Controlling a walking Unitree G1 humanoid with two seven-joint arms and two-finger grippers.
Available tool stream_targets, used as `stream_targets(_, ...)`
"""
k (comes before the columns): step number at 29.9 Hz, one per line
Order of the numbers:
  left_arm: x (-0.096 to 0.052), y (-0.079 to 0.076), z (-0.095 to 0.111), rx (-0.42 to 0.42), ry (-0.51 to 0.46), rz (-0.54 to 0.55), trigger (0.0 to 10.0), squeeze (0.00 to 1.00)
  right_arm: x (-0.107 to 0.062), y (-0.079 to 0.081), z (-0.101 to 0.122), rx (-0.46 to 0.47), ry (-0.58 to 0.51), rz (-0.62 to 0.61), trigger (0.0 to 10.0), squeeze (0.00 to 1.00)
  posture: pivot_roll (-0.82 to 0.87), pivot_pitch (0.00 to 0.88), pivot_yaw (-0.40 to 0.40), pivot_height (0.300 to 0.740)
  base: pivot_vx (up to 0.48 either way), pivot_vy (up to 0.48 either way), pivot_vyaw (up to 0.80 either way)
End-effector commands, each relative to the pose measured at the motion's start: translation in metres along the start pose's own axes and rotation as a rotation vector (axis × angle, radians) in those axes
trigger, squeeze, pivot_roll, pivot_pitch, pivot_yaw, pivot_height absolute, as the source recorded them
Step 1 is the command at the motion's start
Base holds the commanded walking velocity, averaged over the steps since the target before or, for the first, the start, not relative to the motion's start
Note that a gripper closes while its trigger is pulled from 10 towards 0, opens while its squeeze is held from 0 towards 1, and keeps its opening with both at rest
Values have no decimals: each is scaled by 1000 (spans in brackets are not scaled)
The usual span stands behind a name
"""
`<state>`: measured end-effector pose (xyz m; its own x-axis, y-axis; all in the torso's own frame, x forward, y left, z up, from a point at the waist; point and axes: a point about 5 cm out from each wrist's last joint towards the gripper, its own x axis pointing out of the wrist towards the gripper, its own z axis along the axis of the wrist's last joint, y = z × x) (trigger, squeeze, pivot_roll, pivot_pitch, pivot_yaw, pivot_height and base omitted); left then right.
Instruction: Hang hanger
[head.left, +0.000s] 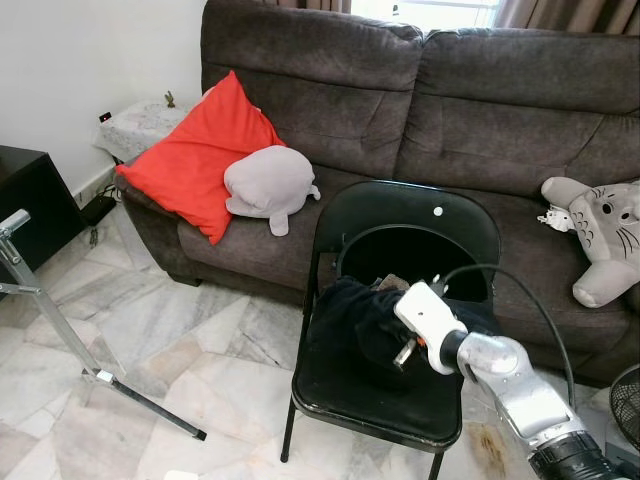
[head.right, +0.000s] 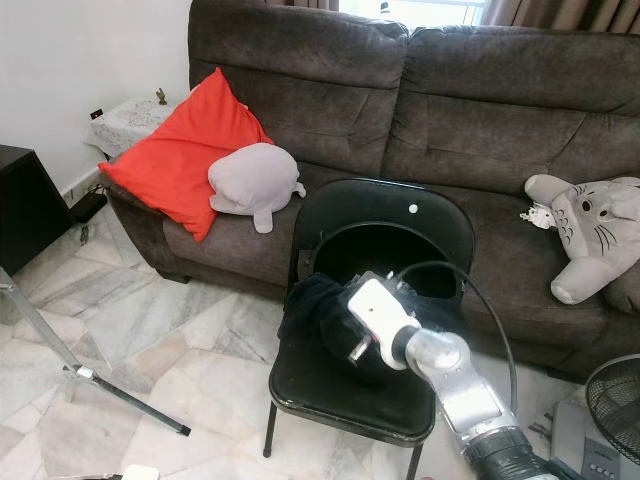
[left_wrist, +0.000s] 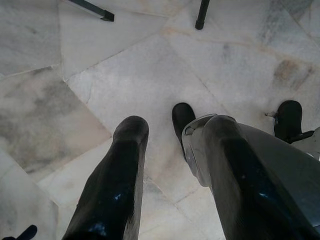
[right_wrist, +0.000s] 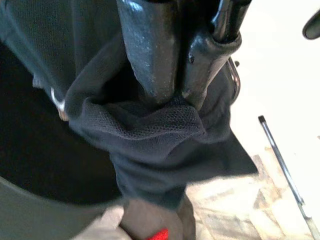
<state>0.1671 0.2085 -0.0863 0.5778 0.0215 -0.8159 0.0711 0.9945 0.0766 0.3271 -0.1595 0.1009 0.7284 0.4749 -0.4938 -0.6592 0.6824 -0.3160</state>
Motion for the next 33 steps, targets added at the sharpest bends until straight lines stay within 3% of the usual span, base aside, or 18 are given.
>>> stream_targets(1,-1,2,-4,4,23,-6,10000,0,0,-5,1,27,-6,-36,10000,0,21,48,29,740,0,0,0)
stream_targets(2,-1,2,-4,5,24,-7,10000,0,-1,-6,0,43,-8,-51,10000,67,21,48,29,740,0,0,0)
stream_targets(3,-1,2,-4,7,25,-7,10000,0,-2,-7,-1,64,-11,-74,10000,235,21,48,29,740,0,0,0)
stream_targets(4,-1,2,-4,7,25,-7,10000,0,-3,-10,-2,79,-16,-103,10000,235,18,50,30,740,0,0,0)
stream_targets(5,-1,2,-4,7,25,-8,10000,0,-4,-12,-2,92,-19,-123,10000,90,18,50,30,740,0,0,0)
stream_targets(6,-1,2,-4,8,25,-8,10000,0,-4,-14,-2,111,-30,-135,10000,90,18,50,30,740,0,0,0)
stream_targets(7,-1,3,-4,10,26,-8,10000,0,-6,-14,3,147,-83,-130,10000,204,17,51,30,740,0,0,0)
stream_targets(8,-1,3,-4,10,26,-8,10000,0,-6,-14,3,147,-83,-130,10000,204,17,51,30,740,0,0,0)
stream_targets(9,-1,3,-4,11,26,-8,10000,0,-6,-12,7,163,-123,-103,10000,663,16,54,31,740,0,0,0)
stream_targets(10,-1,5,-4,13,27,-7,10000,0,-7,-2,17,150,-195,-16,10000,1000,16,56,32,740,0,0,0)
stream_targets(13,-1,6,-4,14,27,-7,10000,0,-10,8,23,92,-233,61,10000,1000,15,61,33,740,0,0,0)
stream_targets(14,-1,7,-3,15,27,-8,10000,0,-8,9,20,63,-194,57,10000,698,13,62,33,740,0,0,0)
stream_targets(15,-1,7,-3,15,26,-8,10000,0,-8,9,18,55,-178,53,10000,698,13,62,33,740,0,0,0)
stream_targets(16,-1,8,-3,15,26,-7,10000,0,-7,9,15,34,-151,50,10000,0,12,63,34,740,0,0,0)
stream_targets(18,-2,9,-3,17,26,-8,10000,0,-7,9,6,-38,-93,55,10000,0,13,61,34,740,0,0,0)
stream_targets(26,-2,10,-4,21,28,-9,10000,0,-15,-11,2,-30,-52,-104,10000,0,12,66,35,740,0,0,0)
stream_targets(27,-2,10,-4,22,28,-10,10000,0,-18,-15,7,-19,-88,-154,10000,0,12,66,35,740,0,0,0)
stream_targets(33,-2,10,-4,23,27,-12,10000,0,-32,-8,29,25,-271,-113,10000,0,10,62,34,740,0,0,0)
